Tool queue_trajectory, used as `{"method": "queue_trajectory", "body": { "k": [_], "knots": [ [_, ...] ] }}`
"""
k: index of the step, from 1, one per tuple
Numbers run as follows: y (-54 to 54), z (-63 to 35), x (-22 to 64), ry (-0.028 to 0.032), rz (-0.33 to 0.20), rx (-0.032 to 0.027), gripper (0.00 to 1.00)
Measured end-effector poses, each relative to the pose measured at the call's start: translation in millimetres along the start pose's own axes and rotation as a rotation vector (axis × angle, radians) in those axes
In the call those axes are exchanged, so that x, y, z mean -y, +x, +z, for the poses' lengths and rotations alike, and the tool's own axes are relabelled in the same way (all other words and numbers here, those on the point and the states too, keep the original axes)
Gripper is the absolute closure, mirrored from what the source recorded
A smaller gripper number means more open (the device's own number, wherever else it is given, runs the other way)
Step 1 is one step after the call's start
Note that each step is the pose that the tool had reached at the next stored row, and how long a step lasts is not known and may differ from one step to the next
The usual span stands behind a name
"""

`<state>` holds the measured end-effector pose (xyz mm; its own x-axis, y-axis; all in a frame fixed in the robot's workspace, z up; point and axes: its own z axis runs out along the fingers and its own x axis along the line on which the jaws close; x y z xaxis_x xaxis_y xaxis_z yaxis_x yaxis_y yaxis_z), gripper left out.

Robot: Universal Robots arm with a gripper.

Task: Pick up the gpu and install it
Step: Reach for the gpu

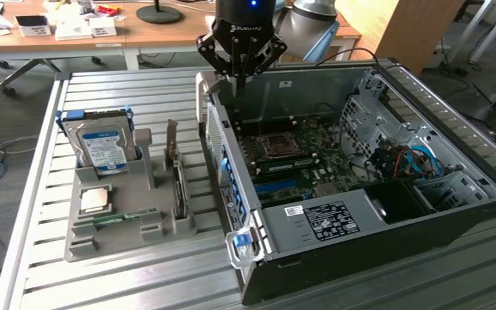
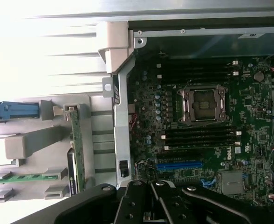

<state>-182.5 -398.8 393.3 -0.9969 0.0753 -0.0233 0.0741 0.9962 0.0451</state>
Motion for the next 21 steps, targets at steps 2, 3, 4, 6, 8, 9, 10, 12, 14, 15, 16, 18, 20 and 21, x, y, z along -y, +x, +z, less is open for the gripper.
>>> {"method": "queue_trajectory", "body": {
  "k": [2, 3, 4, 6, 8, 9, 10, 12, 14, 15, 16, 18, 20, 21],
  "knots": [
    [1.6, 0.0, 0.1, 0.0000, 0.000, 0.0000, 0.89],
    [2.6, -0.1, 0.2, 0.0000, 0.000, 0.0000, 0.89],
    [3.4, -0.1, 0.3, 0.0001, 0.000, 0.0000, 0.89],
    [5.2, -0.1, 0.4, 0.0000, 0.000, 0.0000, 0.89],
    [7.0, -0.2, 0.5, 0.0000, 0.000, 0.0000, 0.89],
    [8.0, -0.3, 0.6, 0.0001, 0.000, -0.0001, 0.89],
    [9.0, -0.2, 0.7, 0.0000, 0.000, 0.0000, 0.89],
    [11.4, -0.3, 0.9, 0.0000, 0.000, 0.0000, 0.89],
    [14.4, -0.4, 1.1, 0.0001, 0.000, 0.0000, 0.89],
    [16.2, -0.4, 1.2, 0.0000, 0.000, 0.0000, 0.89],
    [17.9, -0.5, 1.3, 0.0000, 0.000, 0.0000, 0.89],
    [21.5, -0.6, 1.6, 0.0000, 0.000, 0.0000, 0.89],
    [24.8, -0.7, 1.9, 0.0000, 0.000, 0.0000, 0.89],
    [26.4, -0.7, 2.0, 0.0000, 0.000, 0.0000, 0.89]
  ]
}}
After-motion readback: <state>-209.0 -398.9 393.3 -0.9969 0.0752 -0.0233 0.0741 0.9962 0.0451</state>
